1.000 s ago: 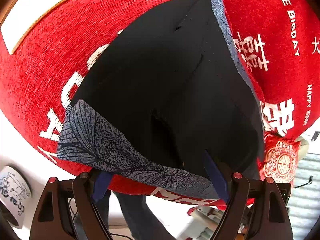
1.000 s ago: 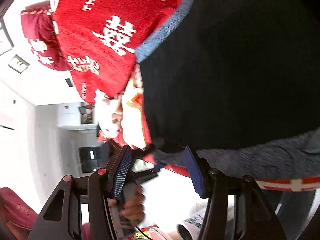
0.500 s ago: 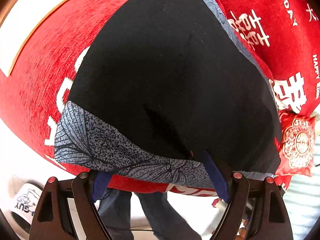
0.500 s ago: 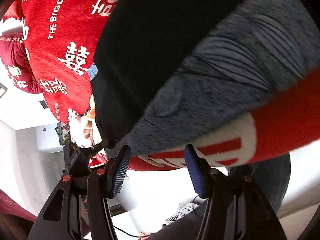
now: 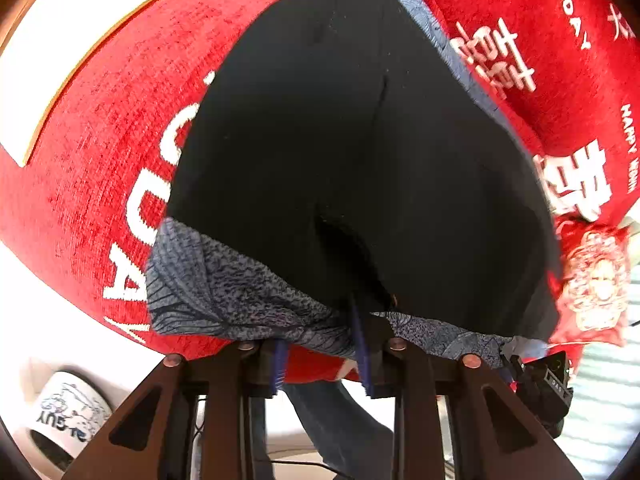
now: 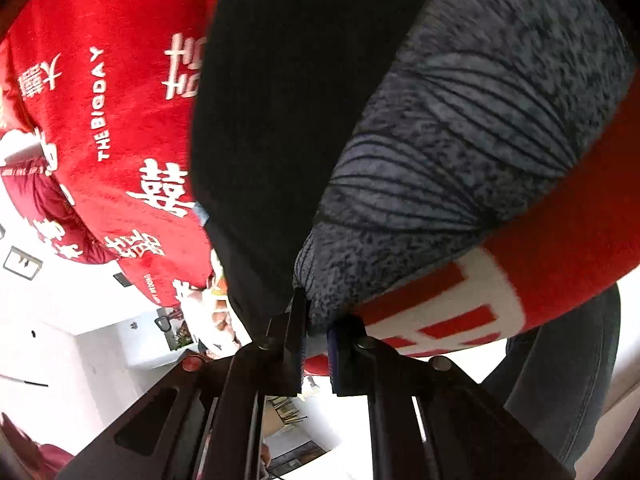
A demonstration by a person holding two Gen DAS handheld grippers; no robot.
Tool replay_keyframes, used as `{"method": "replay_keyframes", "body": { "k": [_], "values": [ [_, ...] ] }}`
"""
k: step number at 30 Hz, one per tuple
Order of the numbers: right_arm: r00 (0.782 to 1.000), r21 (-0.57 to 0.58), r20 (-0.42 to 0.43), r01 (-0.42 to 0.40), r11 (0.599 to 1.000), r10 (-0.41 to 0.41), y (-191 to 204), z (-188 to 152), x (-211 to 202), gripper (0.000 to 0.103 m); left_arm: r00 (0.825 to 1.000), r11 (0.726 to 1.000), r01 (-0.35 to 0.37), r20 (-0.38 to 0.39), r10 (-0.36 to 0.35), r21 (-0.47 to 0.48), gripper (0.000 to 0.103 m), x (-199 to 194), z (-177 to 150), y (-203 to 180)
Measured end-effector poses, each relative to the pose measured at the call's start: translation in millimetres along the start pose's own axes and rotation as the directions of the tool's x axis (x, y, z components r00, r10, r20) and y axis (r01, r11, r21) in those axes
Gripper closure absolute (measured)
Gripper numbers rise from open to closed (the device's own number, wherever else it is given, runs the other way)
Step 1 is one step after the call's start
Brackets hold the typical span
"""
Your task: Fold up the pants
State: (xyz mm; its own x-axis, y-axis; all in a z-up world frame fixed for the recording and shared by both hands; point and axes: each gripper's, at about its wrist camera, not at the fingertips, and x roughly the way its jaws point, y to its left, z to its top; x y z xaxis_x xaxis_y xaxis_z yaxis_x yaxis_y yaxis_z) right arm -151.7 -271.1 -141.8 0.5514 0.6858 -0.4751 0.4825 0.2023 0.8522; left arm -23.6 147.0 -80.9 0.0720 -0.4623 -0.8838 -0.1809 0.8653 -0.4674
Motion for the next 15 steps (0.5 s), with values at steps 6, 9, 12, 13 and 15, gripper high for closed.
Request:
{"method": "replay_keyframes", "body": {
  "k": [6, 9, 12, 13, 15],
  "values": [
    [0.999, -0.127, -0.028, -0.027, 0.991, 0.024, 65, 14, -12, 0.094, 0.998, 0.998, 0.033, 0.058, -0.036, 0.051, 0.074, -35, 15, -31],
    [0.998, -0.186, -0.051, -0.038, 0.982, 0.029, 101, 34, -15, 0.094, 0.994, 0.997, 0.040, 0.101, -0.047, 0.073, 0.074, -53, 32, -55],
    [0.996, -0.242, -0.083, -0.039, 0.969, 0.019, 140, 65, -12, 0.094, 0.985, 0.993, 0.037, 0.161, -0.055, 0.109, 0.074, -70, 61, -83],
    [0.996, -0.254, -0.092, -0.040, 0.966, 0.017, 149, 74, -9, 0.094, 0.981, 0.992, 0.036, 0.185, -0.058, 0.120, 0.074, -75, 72, -93],
    [0.993, -0.275, -0.115, -0.031, 0.961, -0.001, 171, 98, 2, 0.094, 0.971, 0.989, 0.032, 0.232, -0.064, 0.141, 0.074, -81, 99, -113]
  ]
}}
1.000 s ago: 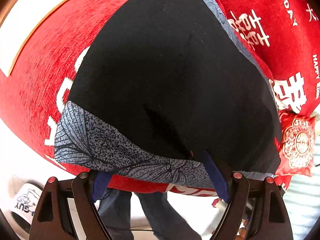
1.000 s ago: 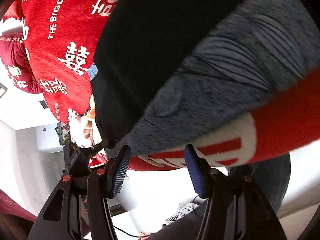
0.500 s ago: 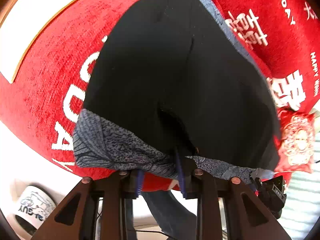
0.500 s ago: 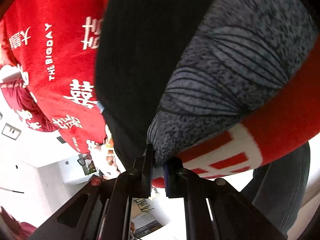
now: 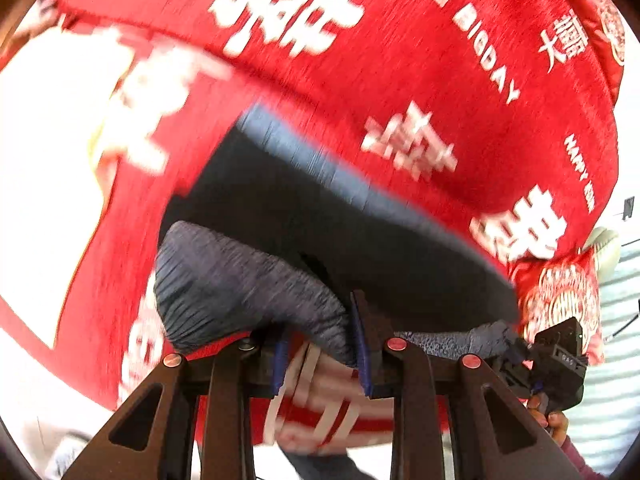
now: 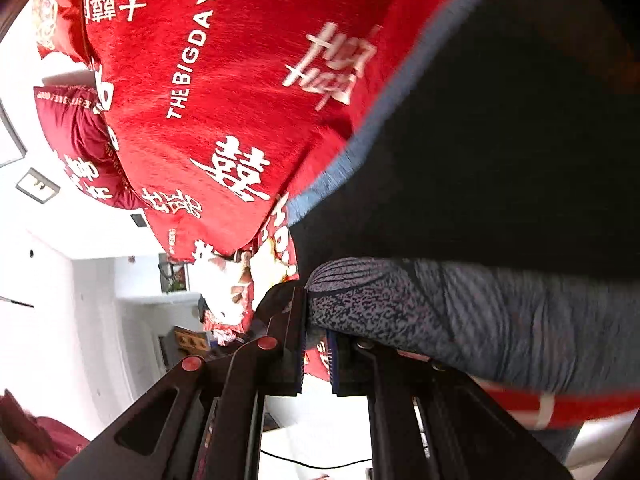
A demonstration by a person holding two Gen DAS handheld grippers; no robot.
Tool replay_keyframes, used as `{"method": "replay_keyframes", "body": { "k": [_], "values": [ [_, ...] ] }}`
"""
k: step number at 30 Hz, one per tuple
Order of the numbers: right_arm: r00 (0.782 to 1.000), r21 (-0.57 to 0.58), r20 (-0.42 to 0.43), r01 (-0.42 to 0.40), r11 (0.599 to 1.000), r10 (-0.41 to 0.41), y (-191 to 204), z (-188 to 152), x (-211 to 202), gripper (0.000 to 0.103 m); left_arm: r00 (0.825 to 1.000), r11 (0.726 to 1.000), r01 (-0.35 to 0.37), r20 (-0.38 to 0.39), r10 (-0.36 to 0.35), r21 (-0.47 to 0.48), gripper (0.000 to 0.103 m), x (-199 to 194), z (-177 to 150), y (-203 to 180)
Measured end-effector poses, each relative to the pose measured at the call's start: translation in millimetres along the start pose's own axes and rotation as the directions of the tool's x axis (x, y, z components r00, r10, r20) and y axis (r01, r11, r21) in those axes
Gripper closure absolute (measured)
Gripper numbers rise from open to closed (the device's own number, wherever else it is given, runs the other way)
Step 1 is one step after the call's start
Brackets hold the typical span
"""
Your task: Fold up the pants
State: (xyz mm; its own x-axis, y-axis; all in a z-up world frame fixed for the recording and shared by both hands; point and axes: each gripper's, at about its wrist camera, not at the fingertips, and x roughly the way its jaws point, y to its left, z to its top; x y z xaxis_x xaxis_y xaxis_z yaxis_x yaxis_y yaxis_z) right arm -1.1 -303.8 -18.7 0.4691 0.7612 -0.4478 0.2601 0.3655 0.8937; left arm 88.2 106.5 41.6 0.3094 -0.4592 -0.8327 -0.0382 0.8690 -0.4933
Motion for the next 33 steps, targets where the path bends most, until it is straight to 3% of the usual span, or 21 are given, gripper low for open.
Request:
{"method": "replay_keyframes", "body": {
  "k": [3, 7, 8, 10, 11, 12, 14, 15, 17, 18, 19, 23, 25, 29, 30, 31, 32, 33],
  "values": [
    [0.999, -0.009, -0.048, 0.024, 1.000, -0.024, 8, 49, 12, 0.092, 0.998, 0.999, -0.031, 0.060, 0.029, 0.031, 0.074, 21, 45, -20],
    [0.989, -0.041, -0.103, 0.100, 0.994, -0.103, 7, 110, 44, 0.090, 0.990, 0.991, -0.128, 0.072, 0.125, 0.046, 0.071, 80, 89, -25],
    [0.985, -0.052, -0.116, 0.120, 0.991, -0.126, 4, 123, 53, 0.090, 0.982, 0.983, -0.178, 0.068, 0.175, 0.043, 0.067, 102, 100, -23],
    [0.969, -0.081, -0.138, 0.195, 0.978, -0.204, -6, 150, 79, 0.089, 0.961, 0.963, -0.269, 0.074, 0.266, 0.029, 0.046, 126, 105, -13],
    [0.961, -0.085, -0.146, 0.227, 0.970, -0.237, -12, 160, 89, 0.087, 0.945, 0.947, -0.320, 0.074, 0.318, 0.020, 0.038, 141, 109, -8],
    [0.949, -0.087, -0.150, 0.267, 0.960, -0.277, -20, 169, 100, 0.085, 0.922, 0.924, -0.382, 0.072, 0.381, 0.011, 0.023, 154, 112, -2],
    [0.929, -0.087, -0.178, 0.313, 0.946, -0.324, -37, 180, 118, 0.083, 0.894, 0.896, -0.444, 0.069, 0.442, 0.011, 0.021, 169, 113, 7],
    [0.934, -0.074, -0.180, 0.301, 0.951, -0.309, -40, 183, 120, 0.082, 0.890, 0.892, -0.452, 0.071, 0.450, 0.012, 0.021, 168, 114, 8],
    [0.940, -0.073, -0.192, 0.273, 0.959, -0.282, -33, 183, 117, 0.060, 0.898, 0.900, -0.437, 0.066, 0.435, 0.016, 0.021, 156, 113, 5],
    [0.940, -0.095, -0.190, 0.268, 0.959, -0.282, -25, 180, 112, 0.036, 0.901, 0.903, -0.430, 0.068, 0.429, 0.011, 0.021, 143, 112, 4],
    [0.940, -0.124, -0.181, 0.268, 0.955, -0.288, -16, 176, 106, 0.029, 0.901, 0.904, -0.427, 0.079, 0.426, 0.006, 0.021, 129, 110, 2],
    [0.940, -0.303, -0.121, 0.271, 0.914, -0.319, 27, 151, 80, 0.031, 0.891, 0.893, -0.448, 0.097, 0.443, 0.044, 0.021, 100, 99, -11],
    [0.933, -0.364, -0.134, 0.268, 0.892, -0.335, 37, 140, 83, 0.051, 0.891, 0.886, -0.454, 0.054, 0.450, 0.099, 0.021, 115, 88, -17],
    [0.861, -0.495, -0.137, 0.369, 0.787, -0.490, 30, 137, 125, 0.055, 0.867, 0.860, -0.492, -0.004, 0.497, 0.137, 0.021, 163, 71, -19],
    [0.847, -0.517, -0.132, 0.384, 0.765, -0.515, 25, 140, 134, 0.055, 0.850, 0.841, -0.522, 0.004, 0.527, 0.141, 0.019, 174, 70, -21],
    [0.819, -0.544, -0.107, 0.427, 0.723, -0.564, 18, 147, 142, 0.055, 0.843, 0.830, -0.535, 0.030, 0.538, 0.155, 0.012, 178, 67, -26],
    [0.805, -0.551, -0.092, 0.449, 0.704, -0.586, 13, 152, 144, 0.060, 0.837, 0.820, -0.545, 0.043, 0.546, 0.176, 0.011, 181, 65, -29],
    [0.822, -0.531, -0.095, 0.436, 0.727, -0.562, 10, 161, 139, 0.063, 0.827, 0.806, -0.557, 0.044, 0.560, 0.199, 0.011, 183, 63, -31]
  ]
}}
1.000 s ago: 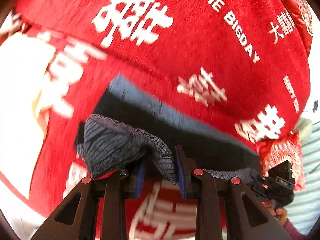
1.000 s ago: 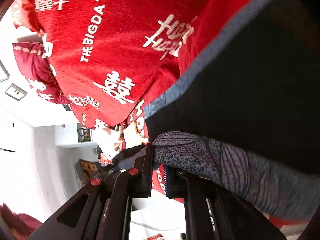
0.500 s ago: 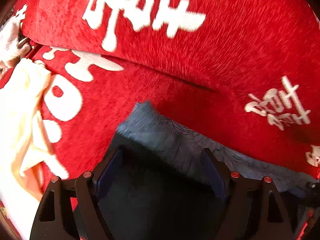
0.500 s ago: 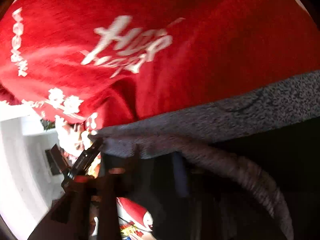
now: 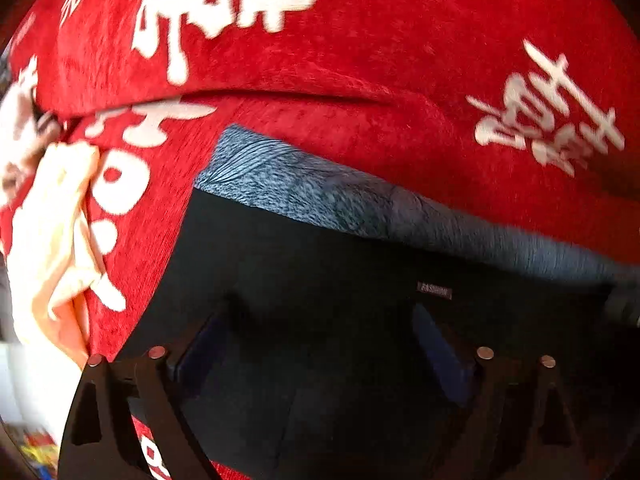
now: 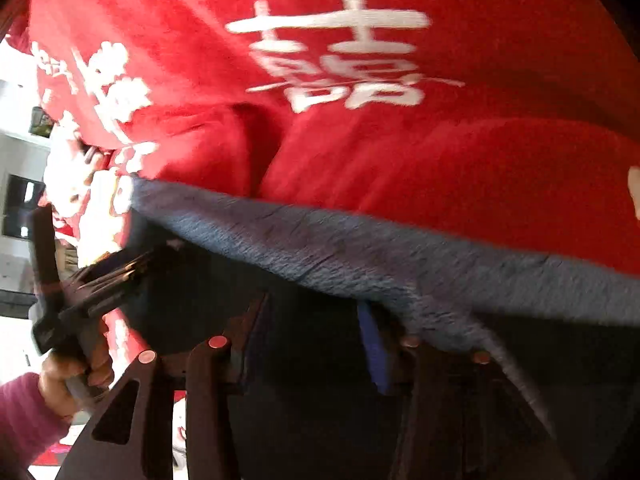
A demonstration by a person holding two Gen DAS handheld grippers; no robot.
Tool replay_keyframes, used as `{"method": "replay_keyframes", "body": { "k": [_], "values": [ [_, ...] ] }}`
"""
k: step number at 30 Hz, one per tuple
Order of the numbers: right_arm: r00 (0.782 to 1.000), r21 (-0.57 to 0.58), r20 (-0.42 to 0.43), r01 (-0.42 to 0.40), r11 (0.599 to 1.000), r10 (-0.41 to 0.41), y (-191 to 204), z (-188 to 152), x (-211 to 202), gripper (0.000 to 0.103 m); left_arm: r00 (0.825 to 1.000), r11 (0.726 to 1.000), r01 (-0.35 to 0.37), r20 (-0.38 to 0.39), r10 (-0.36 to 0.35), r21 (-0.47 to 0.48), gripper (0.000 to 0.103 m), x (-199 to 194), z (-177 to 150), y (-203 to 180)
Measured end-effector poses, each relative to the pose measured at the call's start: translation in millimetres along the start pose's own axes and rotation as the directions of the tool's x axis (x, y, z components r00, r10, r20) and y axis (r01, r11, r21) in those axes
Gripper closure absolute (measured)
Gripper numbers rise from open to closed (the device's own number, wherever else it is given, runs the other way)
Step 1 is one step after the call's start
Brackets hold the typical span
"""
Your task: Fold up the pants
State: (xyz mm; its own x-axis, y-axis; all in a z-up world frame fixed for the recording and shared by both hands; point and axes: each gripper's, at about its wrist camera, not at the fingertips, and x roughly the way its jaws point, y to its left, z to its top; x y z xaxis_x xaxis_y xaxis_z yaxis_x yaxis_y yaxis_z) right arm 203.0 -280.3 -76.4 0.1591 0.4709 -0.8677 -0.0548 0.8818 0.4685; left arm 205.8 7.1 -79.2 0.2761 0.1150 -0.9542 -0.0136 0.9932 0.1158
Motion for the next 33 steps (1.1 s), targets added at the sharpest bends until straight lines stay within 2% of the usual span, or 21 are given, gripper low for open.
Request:
{"method": "replay_keyframes", "body": {
  "k": [1, 4, 6, 8, 13, 17, 20, 22, 25, 27, 29, 33],
  "values": [
    [0.999, 0.032, 0.022, -0.026, 0.999, 0.025, -9, 3, -6, 0.063, 1.000, 1.000, -0.001, 0.000, 0.001, 0.012, 0.011, -3, -2, -2],
    [0.990, 0.172, 0.140, -0.045, 0.984, 0.021, -45, 8, -43, 0.059, 0.999, 1.000, 0.001, -0.041, 0.000, 0.001, 0.011, -11, -5, 5],
    [0.984, 0.245, 0.174, -0.072, 0.967, 0.029, -63, 5, -63, 0.054, 0.999, 1.000, 0.018, -0.036, -0.018, -0.005, 0.011, -27, -10, 9],
    [0.978, 0.273, 0.199, -0.112, 0.956, 0.057, -74, -6, -84, 0.053, 0.999, 0.999, 0.030, -0.029, -0.029, 0.021, 0.011, -39, -16, 2],
    [0.973, 0.296, 0.210, -0.151, 0.943, 0.090, -83, -67, -123, 0.048, 0.993, 0.986, 0.115, -0.046, -0.110, 0.122, 0.011, -72, -36, -34],
    [0.963, 0.387, 0.253, -0.189, 0.902, 0.092, -88, -143, -145, 0.043, 0.974, 0.946, 0.225, -0.055, -0.218, 0.235, 0.011, -92, -58, -80],
    [0.953, 0.462, 0.291, -0.213, 0.861, 0.080, -95, -205, -153, 0.040, 0.955, 0.907, 0.295, -0.079, -0.285, 0.299, 0.011, -105, -74, -114],
    [0.952, 0.524, 0.300, -0.213, 0.824, 0.055, -103, -247, -157, 0.040, 0.932, 0.873, 0.362, -0.098, -0.350, 0.327, 0.011, -113, -86, -135],
    [0.940, 0.602, 0.340, -0.211, 0.770, -0.008, -110, -309, -167, 0.039, 0.907, 0.827, 0.419, -0.143, -0.395, 0.374, 0.011, -126, -106, -173],
    [0.934, 0.649, 0.350, -0.182, 0.739, -0.078, -121, -349, -177, 0.039, 0.882, 0.792, 0.471, -0.176, -0.438, 0.388, 0.011, -134, -118, -195],
    [0.930, 0.689, 0.347, -0.166, 0.705, -0.120, -134, -379, -184, 0.039, 0.859, 0.765, 0.511, -0.200, -0.471, 0.393, 0.011, -138, -126, -212],
    [0.930, 0.745, 0.318, -0.123, 0.656, -0.186, -161, -421, -192, 0.039, 0.826, 0.733, 0.564, -0.269, -0.496, 0.381, 0.011, -132, -145, -256]
  ]
}}
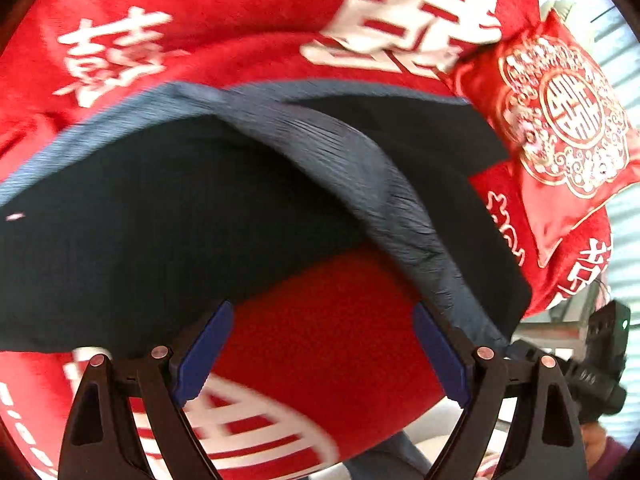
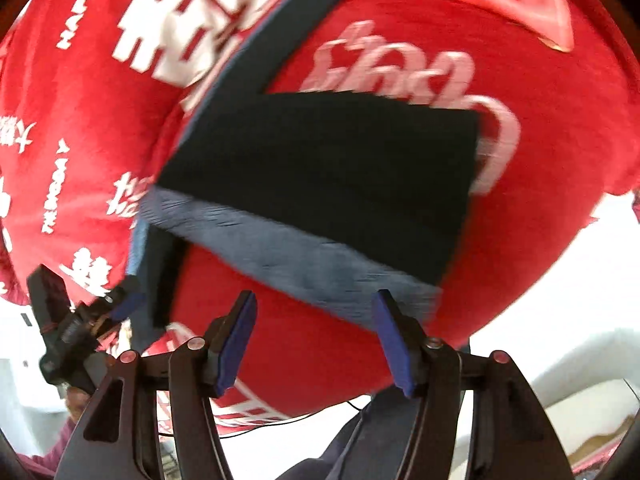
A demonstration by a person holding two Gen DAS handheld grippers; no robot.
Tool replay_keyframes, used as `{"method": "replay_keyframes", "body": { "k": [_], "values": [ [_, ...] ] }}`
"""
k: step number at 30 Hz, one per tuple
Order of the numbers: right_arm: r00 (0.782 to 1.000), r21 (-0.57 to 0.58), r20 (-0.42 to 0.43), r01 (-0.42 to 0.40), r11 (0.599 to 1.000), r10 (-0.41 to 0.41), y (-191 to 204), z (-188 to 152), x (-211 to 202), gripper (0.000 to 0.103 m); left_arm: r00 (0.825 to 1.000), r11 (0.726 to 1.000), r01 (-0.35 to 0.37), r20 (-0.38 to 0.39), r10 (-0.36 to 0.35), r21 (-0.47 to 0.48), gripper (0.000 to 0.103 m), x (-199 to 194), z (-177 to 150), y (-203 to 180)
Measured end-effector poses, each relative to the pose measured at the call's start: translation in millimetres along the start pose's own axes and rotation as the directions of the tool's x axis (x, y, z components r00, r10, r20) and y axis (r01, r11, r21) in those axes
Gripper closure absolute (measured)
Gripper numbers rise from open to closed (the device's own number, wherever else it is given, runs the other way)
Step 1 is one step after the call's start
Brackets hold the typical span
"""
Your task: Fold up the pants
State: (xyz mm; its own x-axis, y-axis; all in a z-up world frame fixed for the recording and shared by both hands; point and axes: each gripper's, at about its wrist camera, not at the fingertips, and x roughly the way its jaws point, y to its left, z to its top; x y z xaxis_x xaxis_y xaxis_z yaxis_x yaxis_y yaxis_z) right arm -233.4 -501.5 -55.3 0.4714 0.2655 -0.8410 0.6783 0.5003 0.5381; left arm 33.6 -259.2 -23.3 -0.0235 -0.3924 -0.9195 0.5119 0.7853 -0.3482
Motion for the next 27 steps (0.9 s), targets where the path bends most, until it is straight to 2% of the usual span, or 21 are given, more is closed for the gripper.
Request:
{"method": "replay_keyframes", "body": {
  "k": [4, 7, 10, 14, 15, 16, 17, 18, 19, 23, 27],
  "values": [
    [1.000, 0.028, -0.010, 0.004, 1.000, -0.003, -37, 5, -2, 0.039, 0.999, 1.000, 0.017, -0.041, -0.017, -0.005, 0.011, 32, 1, -30],
    [0.996, 0.042, -0.063, -0.067, 0.997, 0.070, -62, 13, 10, 0.039, 0.997, 0.998, 0.046, -0.058, -0.048, -0.030, 0.011, 52, 5, -44],
    [0.966, 0.075, -0.133, -0.215, 0.974, 0.224, -74, 18, 28, 0.039, 0.995, 0.996, 0.066, -0.069, -0.069, -0.056, 0.011, 63, 6, -52],
    [0.921, 0.109, -0.183, -0.329, 0.938, 0.345, -80, 19, 36, 0.038, 0.996, 0.998, 0.051, -0.068, -0.053, -0.035, 0.011, 69, 11, -65],
    [0.912, 0.128, -0.194, -0.341, 0.931, 0.361, -81, 20, 38, 0.048, 0.996, 0.998, 0.056, -0.070, -0.059, -0.034, 0.011, 70, 13, -68],
    [0.907, 0.149, -0.204, -0.344, 0.927, 0.370, -81, 20, 41, 0.076, 0.996, 0.998, 0.057, -0.072, -0.059, -0.030, 0.016, 71, 15, -71],
    [0.903, 0.176, -0.221, -0.334, 0.926, 0.368, -82, 20, 45, 0.084, 0.996, 0.998, 0.056, -0.075, -0.058, -0.026, 0.024, 71, 17, -74],
    [0.902, 0.194, -0.222, -0.331, 0.924, 0.370, -81, 22, 45, 0.086, 0.995, 0.998, 0.058, -0.086, -0.059, -0.021, 0.044, 72, 18, -77],
    [0.900, 0.195, -0.215, -0.341, 0.920, 0.379, -78, 24, 42, 0.088, 0.993, 0.998, 0.063, -0.099, -0.065, -0.020, 0.056, 72, 21, -79],
    [0.887, 0.129, -0.169, -0.413, 0.901, 0.431, -47, 54, 12, 0.089, 0.995, 0.997, 0.080, -0.062, -0.081, -0.020, 0.056, 53, 40, -93],
    [0.880, 0.018, -0.127, -0.459, 0.888, 0.457, -6, 115, -17, 0.089, 0.998, 0.999, 0.052, 0.026, -0.052, -0.004, 0.056, 30, 72, -108]
  ]
}}
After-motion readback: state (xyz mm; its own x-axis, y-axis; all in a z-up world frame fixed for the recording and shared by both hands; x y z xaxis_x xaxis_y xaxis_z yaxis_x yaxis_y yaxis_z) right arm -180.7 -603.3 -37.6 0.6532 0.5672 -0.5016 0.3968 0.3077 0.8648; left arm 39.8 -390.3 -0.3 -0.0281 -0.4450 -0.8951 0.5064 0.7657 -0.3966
